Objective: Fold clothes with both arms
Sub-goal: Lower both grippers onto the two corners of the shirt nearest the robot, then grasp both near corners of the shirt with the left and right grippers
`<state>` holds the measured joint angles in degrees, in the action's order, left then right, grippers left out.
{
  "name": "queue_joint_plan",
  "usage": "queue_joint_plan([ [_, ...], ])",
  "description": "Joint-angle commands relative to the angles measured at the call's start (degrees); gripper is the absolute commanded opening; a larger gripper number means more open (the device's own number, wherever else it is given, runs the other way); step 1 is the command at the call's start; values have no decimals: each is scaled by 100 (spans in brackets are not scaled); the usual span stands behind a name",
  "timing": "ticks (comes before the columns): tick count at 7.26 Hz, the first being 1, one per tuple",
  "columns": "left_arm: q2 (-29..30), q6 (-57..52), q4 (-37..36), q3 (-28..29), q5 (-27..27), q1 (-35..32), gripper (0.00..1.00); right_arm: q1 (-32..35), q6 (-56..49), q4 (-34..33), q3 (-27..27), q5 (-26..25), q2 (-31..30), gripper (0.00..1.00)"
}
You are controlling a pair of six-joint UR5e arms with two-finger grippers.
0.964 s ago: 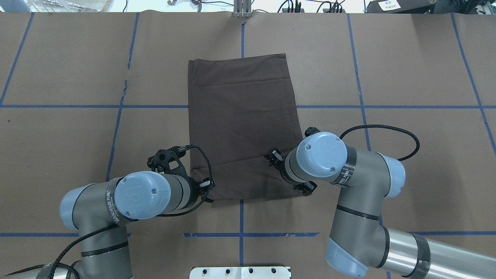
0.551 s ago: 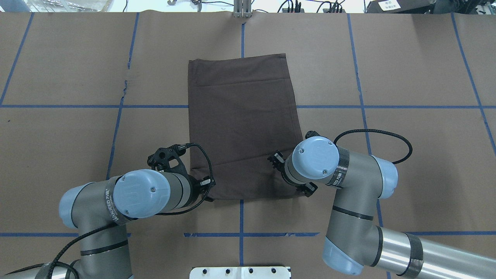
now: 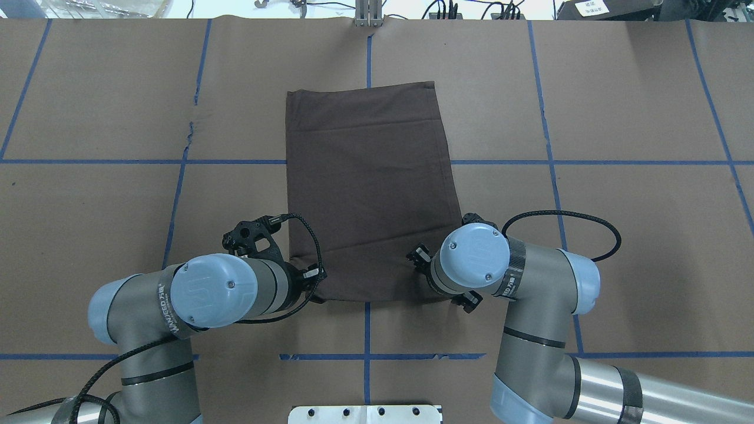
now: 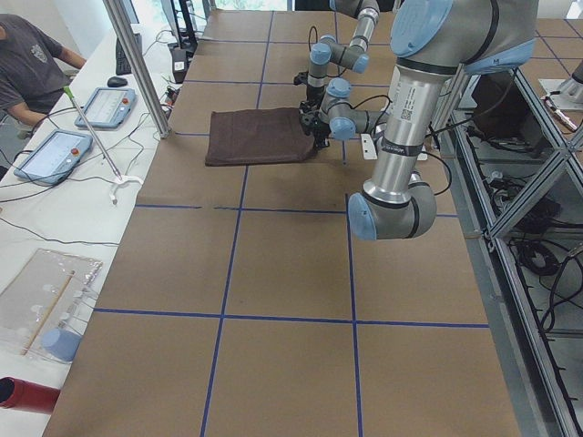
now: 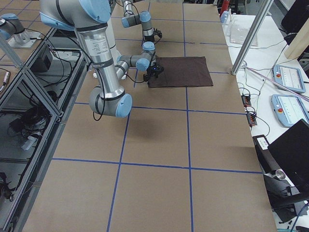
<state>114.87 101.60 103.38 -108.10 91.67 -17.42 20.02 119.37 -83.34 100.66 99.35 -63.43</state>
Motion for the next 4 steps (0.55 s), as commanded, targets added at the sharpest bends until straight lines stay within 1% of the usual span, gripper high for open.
queue_joint_plan([
  [1,0,0,-2,0,0,-16,0,-51,34,-86,41,-56,-3,100],
  [4,0,0,-2,0,0,-16,0,-104,104,-95,67,-65,-3,100],
])
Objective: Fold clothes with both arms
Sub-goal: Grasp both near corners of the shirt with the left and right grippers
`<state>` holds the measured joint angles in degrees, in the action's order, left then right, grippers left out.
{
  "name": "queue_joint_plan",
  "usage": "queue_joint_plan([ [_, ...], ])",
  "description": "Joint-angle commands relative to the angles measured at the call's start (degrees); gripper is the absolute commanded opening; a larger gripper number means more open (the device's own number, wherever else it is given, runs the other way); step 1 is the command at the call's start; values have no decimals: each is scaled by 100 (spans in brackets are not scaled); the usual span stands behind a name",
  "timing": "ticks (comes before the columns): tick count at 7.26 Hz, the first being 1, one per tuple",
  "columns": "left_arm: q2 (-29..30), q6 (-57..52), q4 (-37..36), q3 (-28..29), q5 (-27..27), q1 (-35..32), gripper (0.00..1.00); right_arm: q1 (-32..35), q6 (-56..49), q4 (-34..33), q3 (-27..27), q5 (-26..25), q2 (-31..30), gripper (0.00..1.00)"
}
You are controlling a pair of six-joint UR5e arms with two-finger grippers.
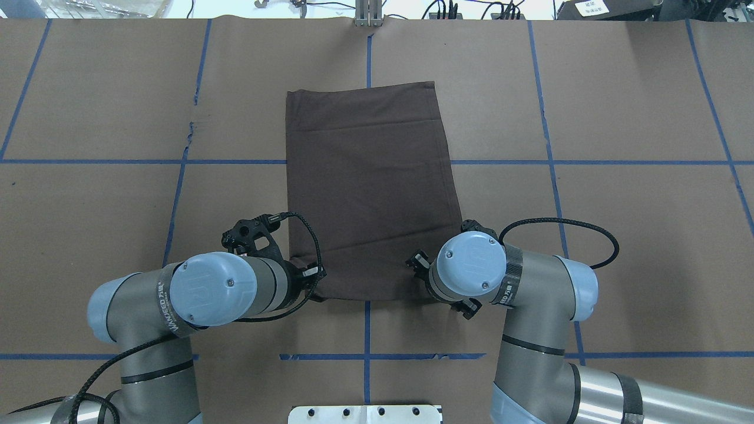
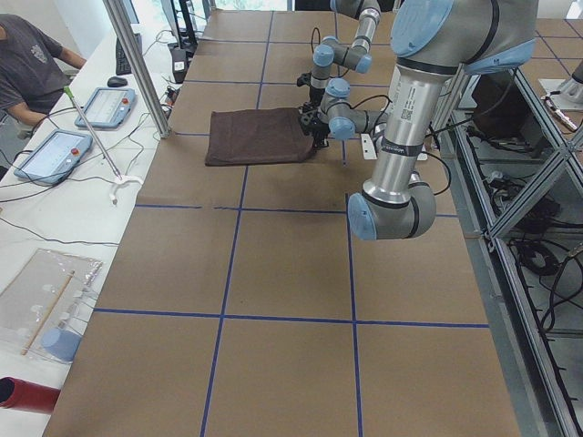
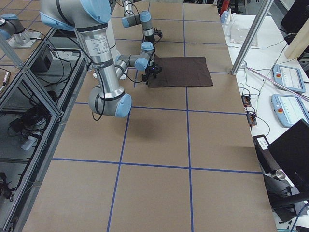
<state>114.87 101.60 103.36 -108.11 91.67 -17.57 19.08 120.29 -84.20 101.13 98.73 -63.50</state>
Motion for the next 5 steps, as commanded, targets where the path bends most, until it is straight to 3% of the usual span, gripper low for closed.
queue_joint_plan([
  [1,0,0,0,0,0,0,0,-1,20,-9,21,-3,4,100],
  [5,9,0,0,0,0,0,0,-18,21,-263,126,-12,-5,100],
])
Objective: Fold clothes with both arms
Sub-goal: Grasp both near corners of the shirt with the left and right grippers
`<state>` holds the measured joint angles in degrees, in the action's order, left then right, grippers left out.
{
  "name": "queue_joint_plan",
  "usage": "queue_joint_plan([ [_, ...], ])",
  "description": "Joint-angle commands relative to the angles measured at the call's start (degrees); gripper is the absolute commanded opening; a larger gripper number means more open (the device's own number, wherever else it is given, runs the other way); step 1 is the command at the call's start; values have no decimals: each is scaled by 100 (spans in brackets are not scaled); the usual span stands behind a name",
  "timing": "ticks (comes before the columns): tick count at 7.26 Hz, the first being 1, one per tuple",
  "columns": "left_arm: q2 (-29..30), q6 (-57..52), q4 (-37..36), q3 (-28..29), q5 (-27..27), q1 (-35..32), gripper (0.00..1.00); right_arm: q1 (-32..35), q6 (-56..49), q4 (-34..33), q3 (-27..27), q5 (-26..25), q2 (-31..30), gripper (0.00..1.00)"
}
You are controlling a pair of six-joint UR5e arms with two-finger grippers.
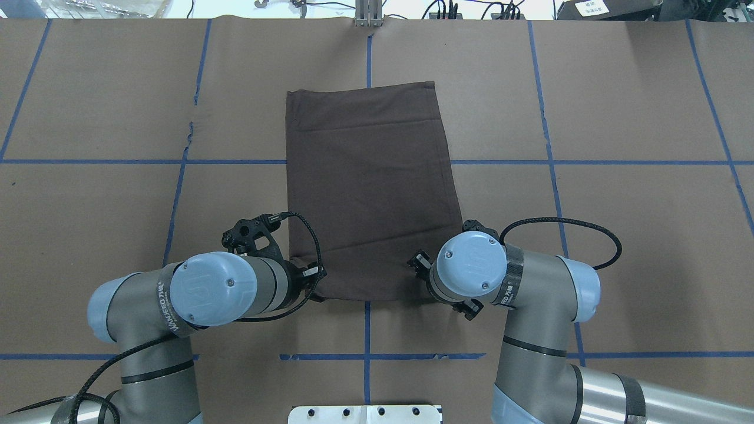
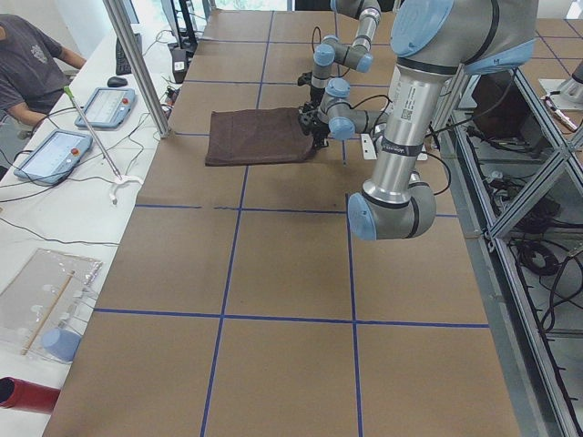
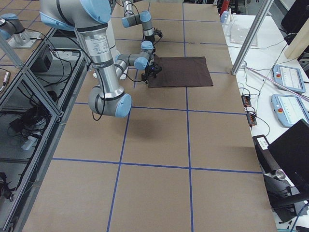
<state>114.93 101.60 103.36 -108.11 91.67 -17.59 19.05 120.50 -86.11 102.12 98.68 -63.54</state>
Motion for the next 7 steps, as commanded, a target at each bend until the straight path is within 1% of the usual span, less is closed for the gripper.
queue_joint_plan([
  [1,3,0,0,0,0,1,0,-67,0,-72,-16,-16,-9,100],
  [2,3,0,0,0,0,1,0,-111,-8,-72,-43,-94,-44,100],
  [5,12,0,0,0,0,-8,0,-129,-9,-29,-69,-103,-45,100],
  [6,12,0,0,0,0,-17,0,-129,-9,-20,-61,-103,-45,97],
  [7,3,0,0,0,0,-25,0,-112,-9,-28,-26,-103,-27,78],
])
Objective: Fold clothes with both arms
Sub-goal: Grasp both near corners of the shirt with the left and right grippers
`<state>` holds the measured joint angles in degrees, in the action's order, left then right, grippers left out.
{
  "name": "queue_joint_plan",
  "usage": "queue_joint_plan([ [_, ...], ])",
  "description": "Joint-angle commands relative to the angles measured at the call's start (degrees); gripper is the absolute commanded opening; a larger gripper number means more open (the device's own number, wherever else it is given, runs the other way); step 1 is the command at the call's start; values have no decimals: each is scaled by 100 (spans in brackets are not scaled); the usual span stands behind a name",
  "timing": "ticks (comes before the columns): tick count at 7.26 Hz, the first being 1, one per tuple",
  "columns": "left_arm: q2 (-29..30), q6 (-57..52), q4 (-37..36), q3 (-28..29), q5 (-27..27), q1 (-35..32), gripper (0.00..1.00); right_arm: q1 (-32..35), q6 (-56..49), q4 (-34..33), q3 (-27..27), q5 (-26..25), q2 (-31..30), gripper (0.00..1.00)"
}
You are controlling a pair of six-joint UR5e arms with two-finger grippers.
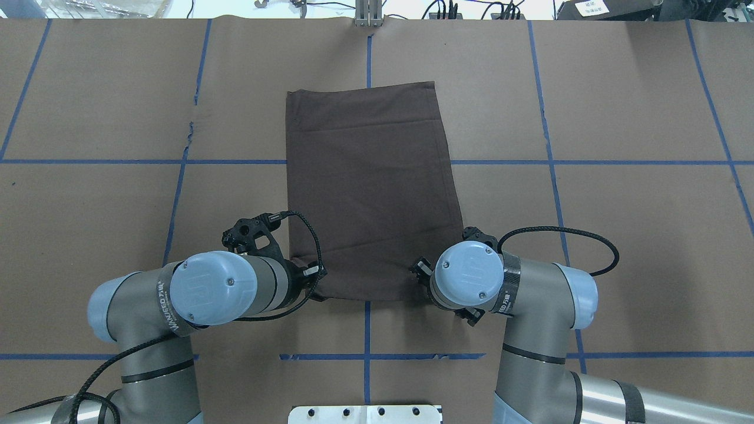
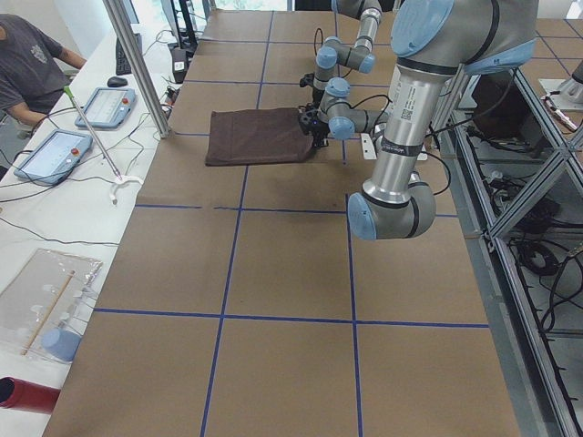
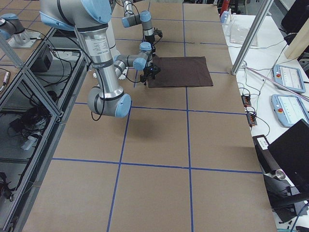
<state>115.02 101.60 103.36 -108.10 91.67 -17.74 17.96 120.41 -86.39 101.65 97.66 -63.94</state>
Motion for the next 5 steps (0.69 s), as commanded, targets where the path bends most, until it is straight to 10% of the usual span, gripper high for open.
queue_joint_plan([
  [1,-6,0,0,0,0,-10,0,6,0,-9,39,-2,21,75],
  [5,3,0,0,0,0,-10,0,50,0,-45,56,7,65,53],
])
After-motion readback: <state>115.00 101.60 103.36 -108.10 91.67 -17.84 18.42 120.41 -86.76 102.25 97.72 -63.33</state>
